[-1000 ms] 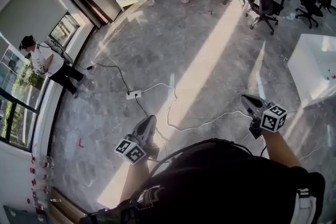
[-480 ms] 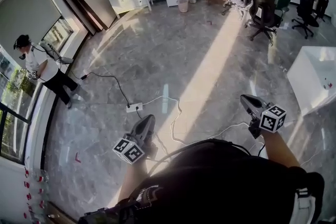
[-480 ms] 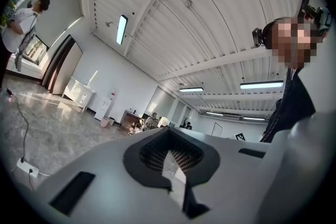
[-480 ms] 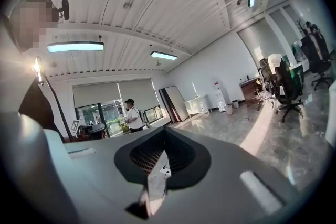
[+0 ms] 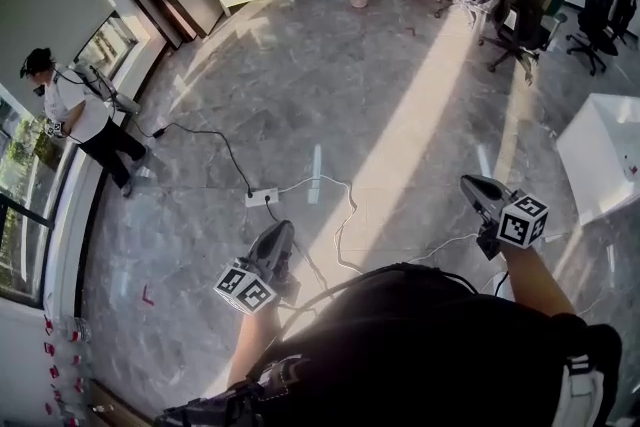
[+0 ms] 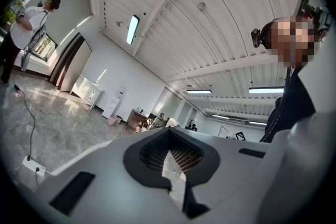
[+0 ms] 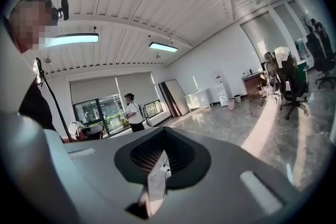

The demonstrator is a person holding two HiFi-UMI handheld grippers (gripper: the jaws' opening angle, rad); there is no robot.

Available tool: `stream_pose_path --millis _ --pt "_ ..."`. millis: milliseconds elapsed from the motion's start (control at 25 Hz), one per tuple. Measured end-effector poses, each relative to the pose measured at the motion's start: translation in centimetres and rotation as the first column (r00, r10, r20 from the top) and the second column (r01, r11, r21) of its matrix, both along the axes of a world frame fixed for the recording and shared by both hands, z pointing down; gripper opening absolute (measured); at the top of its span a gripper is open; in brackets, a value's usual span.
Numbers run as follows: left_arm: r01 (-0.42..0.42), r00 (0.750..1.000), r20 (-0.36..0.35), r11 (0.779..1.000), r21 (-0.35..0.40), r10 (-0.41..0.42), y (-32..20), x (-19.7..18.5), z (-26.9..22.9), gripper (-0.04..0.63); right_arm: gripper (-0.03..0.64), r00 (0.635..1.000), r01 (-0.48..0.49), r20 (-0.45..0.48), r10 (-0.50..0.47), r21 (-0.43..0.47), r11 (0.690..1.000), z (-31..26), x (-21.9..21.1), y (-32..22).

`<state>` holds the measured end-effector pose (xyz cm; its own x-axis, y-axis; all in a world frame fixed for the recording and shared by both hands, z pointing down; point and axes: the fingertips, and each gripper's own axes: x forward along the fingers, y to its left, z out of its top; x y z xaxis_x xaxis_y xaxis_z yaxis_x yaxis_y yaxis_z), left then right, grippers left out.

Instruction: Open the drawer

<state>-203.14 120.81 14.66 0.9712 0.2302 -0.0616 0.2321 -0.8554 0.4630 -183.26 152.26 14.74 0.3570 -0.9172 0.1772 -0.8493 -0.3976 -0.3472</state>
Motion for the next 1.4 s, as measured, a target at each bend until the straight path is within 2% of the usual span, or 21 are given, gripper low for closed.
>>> stream_pose_path --millis 160,320,480,640,760,960,1200,1400 --pt "0.023 1.000 0.017 1.000 0.001 -0.023 0.1 3.0 0.1 0.000 0.002 1.000 0.019 0.016 -0.019 0.016 1.000 0.3 4.1 -0.7" --pt "0.052 0.998 0.018 0.997 0.050 -0.053 0.7 6.7 -0.4 0.000 0.002 0.998 0.060 0.033 -0.062 0.054 0.997 1.1 9.1 -1.4" --pt "0.125 0.992 0.000 0.991 0.051 -0.125 1.7 12.1 -1.3 0.000 0.002 0.992 0.118 0.039 -0.120 0.062 0.991 1.4 15.9 -1.3" --pt "0.149 0.989 -0.020 0.987 0.055 -0.148 3.9 18.6 -2.6 0.000 0.002 0.986 0.167 -0.003 -0.167 0.069 0.984 -0.6 22.5 -0.3" --pt "0.132 0.991 -0.031 0.990 0.054 -0.130 6.5 23.6 -3.1 0.000 0.002 0.983 0.186 -0.015 -0.185 0.067 0.980 -1.1 27.1 0.8" --pt "0.098 0.995 0.016 0.993 0.060 -0.099 8.8 29.4 -2.7 0.000 0.002 0.981 0.194 0.013 -0.195 0.066 0.979 0.0 32.3 1.6" --pt "0.102 0.994 0.042 0.994 0.038 -0.103 5.3 33.8 -0.9 0.000 0.002 0.982 0.187 0.025 -0.189 0.049 0.981 1.8 35.9 -1.1" --pt "0.031 0.999 0.018 0.999 0.018 -0.031 1.0 39.8 0.0 0.000 0.002 0.988 0.151 -0.012 -0.151 0.015 0.988 1.5 39.7 -4.9"
